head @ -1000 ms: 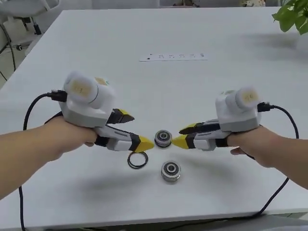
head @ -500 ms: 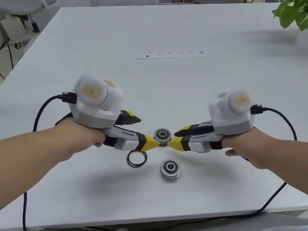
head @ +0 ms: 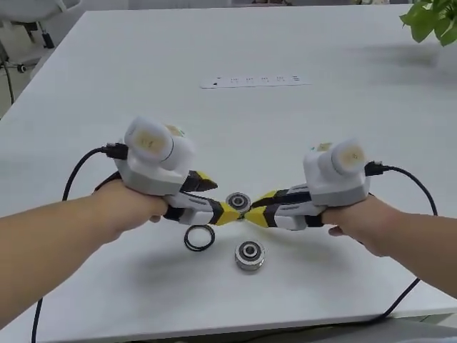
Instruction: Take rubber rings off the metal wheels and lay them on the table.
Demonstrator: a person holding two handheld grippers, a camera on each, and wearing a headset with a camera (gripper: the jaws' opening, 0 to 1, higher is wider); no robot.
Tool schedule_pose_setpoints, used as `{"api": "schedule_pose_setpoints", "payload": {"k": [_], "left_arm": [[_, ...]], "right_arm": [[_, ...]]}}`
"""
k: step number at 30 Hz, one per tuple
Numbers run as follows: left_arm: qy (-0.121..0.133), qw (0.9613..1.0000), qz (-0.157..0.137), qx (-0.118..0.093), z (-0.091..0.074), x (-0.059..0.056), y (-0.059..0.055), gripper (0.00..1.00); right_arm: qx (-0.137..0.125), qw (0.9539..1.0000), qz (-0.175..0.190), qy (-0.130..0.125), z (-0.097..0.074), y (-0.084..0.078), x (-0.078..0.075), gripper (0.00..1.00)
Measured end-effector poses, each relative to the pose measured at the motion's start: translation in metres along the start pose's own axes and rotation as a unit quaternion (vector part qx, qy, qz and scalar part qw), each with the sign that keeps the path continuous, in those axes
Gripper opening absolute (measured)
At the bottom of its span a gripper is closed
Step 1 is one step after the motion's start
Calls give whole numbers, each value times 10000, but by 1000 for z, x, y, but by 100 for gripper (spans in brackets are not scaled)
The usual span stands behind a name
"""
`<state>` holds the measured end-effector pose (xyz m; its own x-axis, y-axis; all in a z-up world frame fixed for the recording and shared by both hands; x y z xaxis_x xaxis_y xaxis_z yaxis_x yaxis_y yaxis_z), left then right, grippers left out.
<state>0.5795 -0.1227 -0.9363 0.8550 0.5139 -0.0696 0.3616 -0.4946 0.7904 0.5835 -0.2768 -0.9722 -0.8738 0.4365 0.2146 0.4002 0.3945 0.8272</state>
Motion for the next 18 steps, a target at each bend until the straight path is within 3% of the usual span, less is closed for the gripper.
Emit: {"api": "schedule_pose_setpoints", "payload": {"k": [18], "left_arm": [[-57,9999,150,19,19,-1,2,27]], "right_arm": [[-70,10000,53,-26,0,-3,-4,9]]}}
Point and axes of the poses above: the centre of the closed fingertips' face, and the gripper's own axes: z roughly forward along the fingers, x roughly to its left, y roughly out of its top, the point moved 9 cm from there along -z, roughly backward along the fingers
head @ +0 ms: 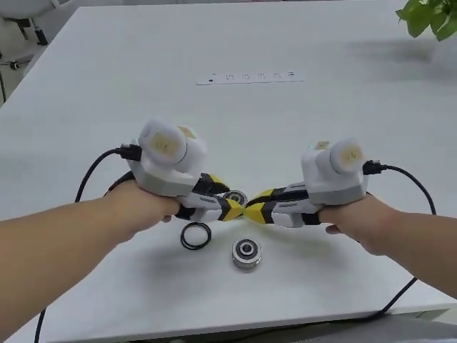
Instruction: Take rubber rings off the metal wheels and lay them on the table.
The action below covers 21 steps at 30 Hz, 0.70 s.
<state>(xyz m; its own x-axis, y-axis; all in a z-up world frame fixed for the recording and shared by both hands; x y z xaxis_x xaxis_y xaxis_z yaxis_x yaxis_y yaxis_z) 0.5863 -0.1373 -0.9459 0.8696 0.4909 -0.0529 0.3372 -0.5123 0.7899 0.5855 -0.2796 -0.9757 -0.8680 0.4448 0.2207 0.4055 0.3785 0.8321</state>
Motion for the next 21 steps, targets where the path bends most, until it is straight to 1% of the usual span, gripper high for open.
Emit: {"api": "schedule_pose_setpoints", "payload": {"k": [3,9,13,17,21], "left_arm": [[23,10000,16,24,2,1,-1,22],[71,10000,46,33,3,1,-2,18],[149,9999,-41,-13,3,3,-2,15],[215,9998,1,-41,2,-1,-2,14],[253,9997,2,-42,1,-4,-1,14]], "right_arm": [[-6,10000,2,-3,0,0,0,9],[0,10000,-26,-8,0,0,-1,9],[1,10000,-47,-35,0,0,-1,7],[-4,9999,-81,-71,0,0,0,7],[39,9999,-56,-113,0,-1,-1,2]]}}
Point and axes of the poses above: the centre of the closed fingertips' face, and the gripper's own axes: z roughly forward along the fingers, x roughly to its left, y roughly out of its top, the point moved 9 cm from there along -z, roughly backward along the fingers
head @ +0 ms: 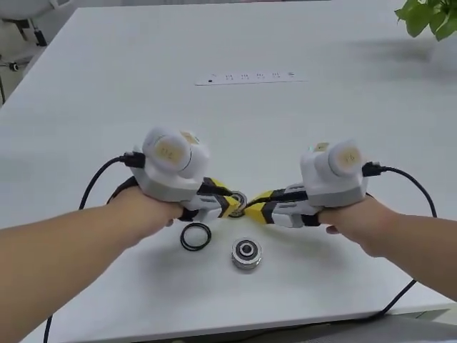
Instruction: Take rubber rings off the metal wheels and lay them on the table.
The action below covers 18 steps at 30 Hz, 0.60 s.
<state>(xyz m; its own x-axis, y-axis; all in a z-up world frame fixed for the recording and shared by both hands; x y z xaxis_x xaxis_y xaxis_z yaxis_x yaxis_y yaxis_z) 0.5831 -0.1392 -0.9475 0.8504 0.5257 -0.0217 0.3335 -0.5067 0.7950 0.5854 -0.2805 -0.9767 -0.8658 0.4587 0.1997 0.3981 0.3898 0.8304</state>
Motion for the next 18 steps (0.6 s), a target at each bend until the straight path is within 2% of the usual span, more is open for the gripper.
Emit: {"api": "schedule_pose_setpoints", "payload": {"k": [10,16,18], "left_arm": [[106,9999,121,59,1,0,0,13],[134,9998,117,80,2,1,0,13],[132,9998,116,84,2,1,0,13]], "right_arm": [[-46,9992,385,-119,-1,-1,-2,0],[-183,9971,724,-151,-6,2,1,0],[-313,9951,914,-187,-9,4,0,0]]}}
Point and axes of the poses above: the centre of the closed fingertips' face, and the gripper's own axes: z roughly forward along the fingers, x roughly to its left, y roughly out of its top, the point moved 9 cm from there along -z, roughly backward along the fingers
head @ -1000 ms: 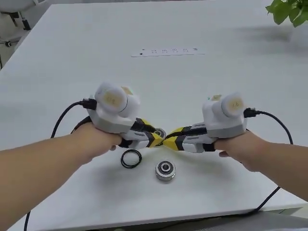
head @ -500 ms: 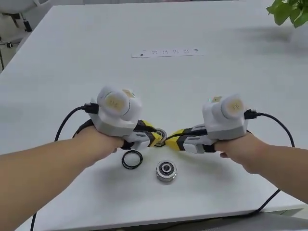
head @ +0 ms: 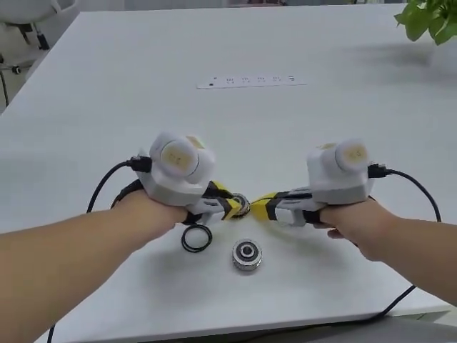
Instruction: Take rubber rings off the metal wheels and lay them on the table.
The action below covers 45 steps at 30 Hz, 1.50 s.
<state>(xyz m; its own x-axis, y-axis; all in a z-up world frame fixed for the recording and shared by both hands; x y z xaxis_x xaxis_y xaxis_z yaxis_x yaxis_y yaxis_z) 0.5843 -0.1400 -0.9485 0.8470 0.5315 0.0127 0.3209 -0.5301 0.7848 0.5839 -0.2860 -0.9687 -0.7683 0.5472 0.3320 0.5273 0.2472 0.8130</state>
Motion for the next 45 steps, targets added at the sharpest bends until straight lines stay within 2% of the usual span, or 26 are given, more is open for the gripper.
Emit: {"api": "schedule_pose_setpoints", "payload": {"k": [10,19,38,45], "left_arm": [[48,10000,0,54,2,-4,0,13],[60,9999,14,89,2,-4,0,13],[75,9999,30,91,1,-7,1,13],[68,9999,31,92,1,-7,0,13]], "right_arm": [[-159,9997,146,68,-1,3,2,0],[-139,9998,105,45,-1,5,2,0],[-95,9998,-3,184,4,6,9,0],[-130,9997,61,221,2,6,9,0]]}}
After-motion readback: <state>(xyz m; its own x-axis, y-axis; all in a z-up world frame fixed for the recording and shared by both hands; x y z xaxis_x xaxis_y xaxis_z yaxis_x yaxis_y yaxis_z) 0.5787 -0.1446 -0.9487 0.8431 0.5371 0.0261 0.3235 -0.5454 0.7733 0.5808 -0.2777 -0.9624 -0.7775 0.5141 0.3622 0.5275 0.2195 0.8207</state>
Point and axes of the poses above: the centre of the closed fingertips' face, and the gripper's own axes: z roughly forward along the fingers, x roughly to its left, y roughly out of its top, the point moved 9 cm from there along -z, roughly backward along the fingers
